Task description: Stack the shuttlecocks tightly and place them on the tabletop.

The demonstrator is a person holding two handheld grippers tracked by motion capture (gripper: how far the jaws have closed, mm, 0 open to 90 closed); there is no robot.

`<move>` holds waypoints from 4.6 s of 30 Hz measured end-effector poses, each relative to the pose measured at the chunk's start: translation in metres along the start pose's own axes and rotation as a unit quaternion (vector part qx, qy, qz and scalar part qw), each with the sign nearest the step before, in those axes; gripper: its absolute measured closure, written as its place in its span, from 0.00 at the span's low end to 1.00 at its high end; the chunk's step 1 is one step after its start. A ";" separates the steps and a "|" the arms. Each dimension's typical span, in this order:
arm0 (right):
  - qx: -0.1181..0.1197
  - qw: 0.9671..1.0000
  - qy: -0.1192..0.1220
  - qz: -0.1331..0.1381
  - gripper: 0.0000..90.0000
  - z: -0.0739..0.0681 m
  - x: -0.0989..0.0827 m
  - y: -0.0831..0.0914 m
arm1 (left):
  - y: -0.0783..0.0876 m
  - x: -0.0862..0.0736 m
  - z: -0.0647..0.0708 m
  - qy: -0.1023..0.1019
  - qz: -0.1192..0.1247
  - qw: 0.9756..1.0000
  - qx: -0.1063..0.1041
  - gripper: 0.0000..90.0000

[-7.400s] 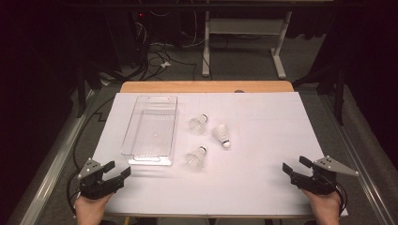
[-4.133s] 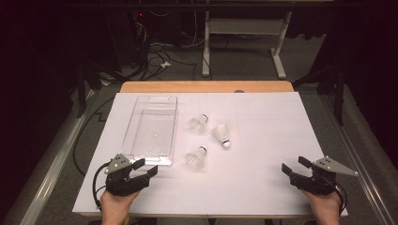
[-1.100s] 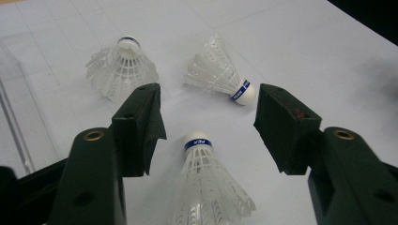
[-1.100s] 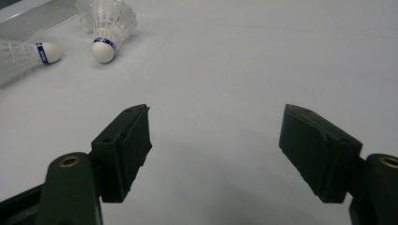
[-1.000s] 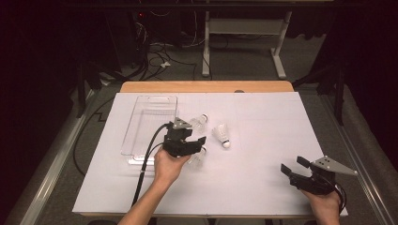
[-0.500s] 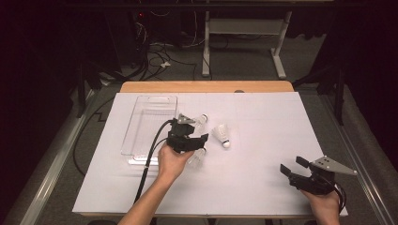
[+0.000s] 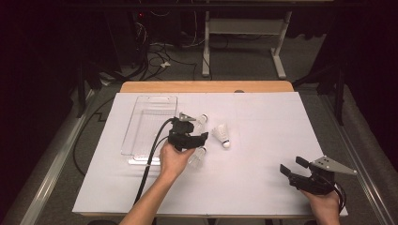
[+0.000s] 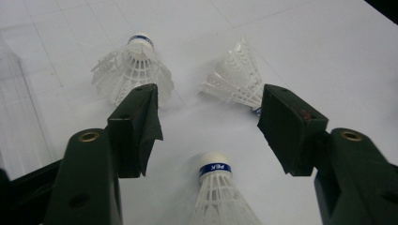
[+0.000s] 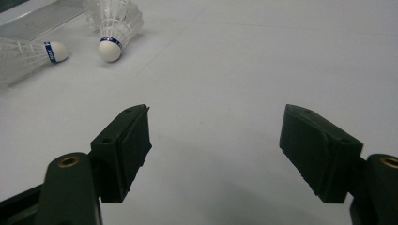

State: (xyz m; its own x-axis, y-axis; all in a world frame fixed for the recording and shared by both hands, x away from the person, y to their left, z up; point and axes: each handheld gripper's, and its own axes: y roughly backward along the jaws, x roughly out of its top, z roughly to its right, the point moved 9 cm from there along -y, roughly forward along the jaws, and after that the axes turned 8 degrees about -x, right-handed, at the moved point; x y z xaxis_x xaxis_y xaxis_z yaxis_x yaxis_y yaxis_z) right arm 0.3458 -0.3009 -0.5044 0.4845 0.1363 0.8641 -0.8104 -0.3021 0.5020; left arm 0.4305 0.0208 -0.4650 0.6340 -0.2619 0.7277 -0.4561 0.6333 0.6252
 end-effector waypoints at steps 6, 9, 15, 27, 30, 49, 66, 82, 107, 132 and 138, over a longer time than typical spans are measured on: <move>0.001 1.000 -0.002 -0.002 0.28 0.000 -0.001 0.000 | -0.004 0.005 -0.003 0.002 -0.006 1.000 0.006 0.44; 0.002 1.000 -0.003 -0.002 0.28 0.000 -0.001 0.000 | -0.006 0.010 0.000 0.000 -0.003 1.000 0.003 0.44; 0.002 1.000 -0.002 -0.001 0.28 -0.001 0.000 0.000 | -0.011 0.013 -0.006 0.008 -0.015 1.000 0.010 0.44; 0.007 1.000 -0.004 0.000 0.27 -0.001 0.000 -0.001 | -0.028 0.025 -0.010 0.019 -0.024 0.999 0.016 0.41; 0.008 1.000 -0.003 0.001 0.27 -0.002 0.000 -0.001 | -0.033 0.024 -0.011 0.026 -0.032 0.999 0.019 0.41; 0.009 1.000 0.000 0.002 0.27 -0.002 0.001 -0.001 | -0.044 0.023 -0.027 0.073 -0.049 0.996 0.029 0.46; 0.011 1.000 0.002 0.001 0.28 -0.004 0.001 0.000 | -0.056 0.025 -0.033 0.084 -0.074 0.993 0.032 0.51; 0.012 1.000 0.003 0.000 0.28 -0.004 0.000 -0.001 | -0.061 0.026 -0.040 0.097 -0.074 0.992 0.040 0.58; 0.016 1.000 0.000 -0.001 0.28 -0.004 0.000 -0.001 | -0.063 0.040 -0.043 0.105 -0.058 0.992 0.047 0.55; 0.016 1.000 0.001 -0.001 0.28 -0.004 0.000 -0.001 | -0.058 0.042 -0.052 0.073 -0.063 0.993 0.063 0.96; 0.016 1.000 0.000 -0.001 0.28 -0.005 0.000 -0.001 | -0.051 0.047 -0.051 0.048 -0.062 0.995 0.067 0.98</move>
State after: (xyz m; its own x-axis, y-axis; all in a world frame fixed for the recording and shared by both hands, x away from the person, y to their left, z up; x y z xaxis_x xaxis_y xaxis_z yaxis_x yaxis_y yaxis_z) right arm 0.3452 -0.2962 -0.5047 0.4853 0.1374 0.8635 -0.7990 -0.3314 0.5018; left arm 0.5154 0.0138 -0.4773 0.7442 -0.2563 0.6168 -0.4463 0.4963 0.7447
